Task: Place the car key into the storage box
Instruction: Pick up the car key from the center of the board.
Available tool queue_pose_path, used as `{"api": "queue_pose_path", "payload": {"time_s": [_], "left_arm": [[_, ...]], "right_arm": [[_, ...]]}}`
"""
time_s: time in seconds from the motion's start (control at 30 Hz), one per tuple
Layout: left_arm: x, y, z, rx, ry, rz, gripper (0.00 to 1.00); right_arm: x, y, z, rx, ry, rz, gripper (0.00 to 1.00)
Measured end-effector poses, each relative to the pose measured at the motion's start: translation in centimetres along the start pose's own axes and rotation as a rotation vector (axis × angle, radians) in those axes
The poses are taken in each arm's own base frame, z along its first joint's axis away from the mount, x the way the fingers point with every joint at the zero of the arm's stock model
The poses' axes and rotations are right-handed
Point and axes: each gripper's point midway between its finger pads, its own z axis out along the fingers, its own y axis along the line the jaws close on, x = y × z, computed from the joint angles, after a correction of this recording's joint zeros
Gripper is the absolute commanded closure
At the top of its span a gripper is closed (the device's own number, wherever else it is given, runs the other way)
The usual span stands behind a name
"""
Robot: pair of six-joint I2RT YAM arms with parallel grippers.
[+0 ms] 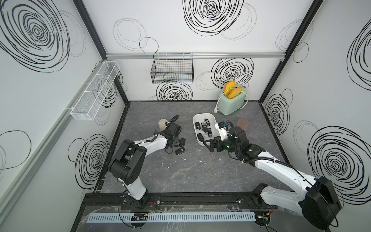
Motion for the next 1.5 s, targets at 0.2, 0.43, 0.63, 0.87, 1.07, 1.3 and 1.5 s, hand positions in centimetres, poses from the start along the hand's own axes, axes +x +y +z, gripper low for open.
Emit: {"api": "queue_pose_path", "payload": {"time_s": [0.2, 0.43, 0.63, 0.87, 1.07, 1.3, 1.5], "left_arm": [[0.4, 0.4, 0.8, -0.011, 0.018, -0.001, 0.32], [0.8, 0.4, 0.9, -0.006, 0.028, 0.006, 0.36], [2.1, 1.1, 1.2, -0.022, 0.057, 0.022, 0.4], [2.6, 1.5, 1.1, -0.022, 0.058, 0.026, 0.41], [2.4, 1.3, 1.1, -0.008, 0.056, 0.03, 0.55], [2.3, 1.0, 1.2, 0.01, 0.055, 0.036, 0.7], [2.4, 0.7, 0.8, 0.031, 0.066, 0.039, 0.7]], "right_arm": [[0.0, -0.1, 0.0, 0.006, -0.003, 0.0, 0.01], [-0.2, -0.3, 0.0, 0.019, -0.009, 0.0, 0.01], [-0.1, -0.4, 0.1, 0.021, -0.005, 0.002, 0.01], [-0.1, -0.5, 0.1, 0.026, -0.007, 0.005, 0.01], [-0.1, -0.5, 0.1, 0.028, -0.008, 0.005, 0.01], [-0.1, -0.6, 0.1, 0.031, -0.009, 0.005, 0.01], [-0.2, -0.6, 0.1, 0.033, -0.01, 0.005, 0.01]]}}
